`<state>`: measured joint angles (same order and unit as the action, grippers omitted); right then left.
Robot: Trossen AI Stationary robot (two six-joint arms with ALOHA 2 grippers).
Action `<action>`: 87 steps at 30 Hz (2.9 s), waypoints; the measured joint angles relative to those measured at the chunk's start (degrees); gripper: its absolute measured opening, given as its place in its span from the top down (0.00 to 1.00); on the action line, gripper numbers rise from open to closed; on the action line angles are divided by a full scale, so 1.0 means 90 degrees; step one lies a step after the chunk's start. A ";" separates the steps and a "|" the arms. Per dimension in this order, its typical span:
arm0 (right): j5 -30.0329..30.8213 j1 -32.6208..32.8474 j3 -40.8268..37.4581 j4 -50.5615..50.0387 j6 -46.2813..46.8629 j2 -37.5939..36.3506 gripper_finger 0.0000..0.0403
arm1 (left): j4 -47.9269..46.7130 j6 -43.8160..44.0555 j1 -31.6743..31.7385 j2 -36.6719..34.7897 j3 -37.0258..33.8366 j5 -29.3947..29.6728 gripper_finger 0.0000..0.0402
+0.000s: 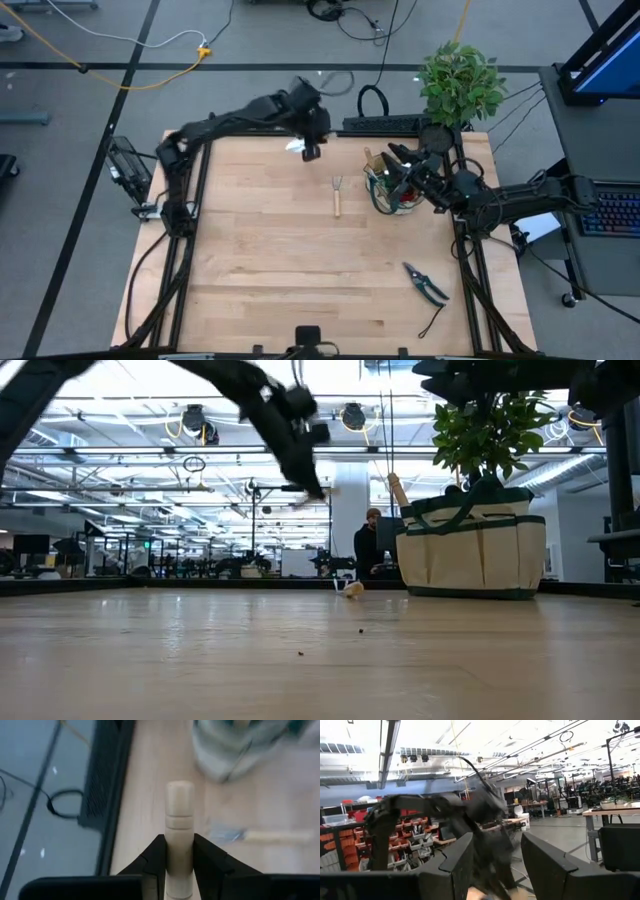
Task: Pick & Place Garden tools in Gardening bag
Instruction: Put the brown trowel into the gardening bag
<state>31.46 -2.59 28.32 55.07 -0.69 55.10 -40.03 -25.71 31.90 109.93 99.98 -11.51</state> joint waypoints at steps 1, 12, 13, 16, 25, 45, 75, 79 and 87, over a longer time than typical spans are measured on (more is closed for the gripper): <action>0.0000 0.0000 0.0000 0.0000 0.0002 -0.0015 0.60 | 0.0103 0.0153 0.0000 -0.0187 0.0012 -0.0092 0.82; -0.0630 0.0002 0.0000 -0.0002 0.0002 -0.0066 0.60 | 0.2427 0.2202 -0.0390 -0.1273 0.0018 -0.1657 0.82; -0.0692 0.0002 0.0000 0.0009 0.0002 -0.0066 0.60 | 0.2669 0.2360 -0.0477 -0.1256 0.0016 -0.1761 0.82; -0.0684 0.0000 0.0001 0.0064 -0.0042 -0.0088 0.60 | 0.3444 0.2747 -0.0799 -0.1187 0.0009 -0.2056 0.82; -0.1019 -0.0002 0.0002 0.0283 -0.0318 -0.0402 0.52 | 0.4169 0.2761 -0.1759 -0.0874 0.0013 -0.1692 0.82; -0.1550 0.0045 0.0007 0.0107 0.1089 -0.0508 0.30 | 0.5017 0.3703 -0.2344 -0.0042 0.0010 -0.0971 0.82; -0.2161 -0.0136 0.0012 0.0200 0.1863 -0.0253 0.71 | 0.5025 0.3705 -0.2542 0.0119 0.0025 -0.0711 0.82; -0.2157 -0.0136 0.0012 0.0194 0.1859 -0.0253 0.78 | 0.5079 0.3777 -0.2543 0.0175 0.0023 -0.0748 0.82; -0.2135 -0.0141 0.0012 0.0240 0.1613 -0.0248 0.87 | 0.5039 0.3800 -0.2489 0.0175 0.0023 -0.0750 0.82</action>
<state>12.25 -3.86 28.42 57.23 13.82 52.86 5.32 8.49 9.50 111.50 100.18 -18.26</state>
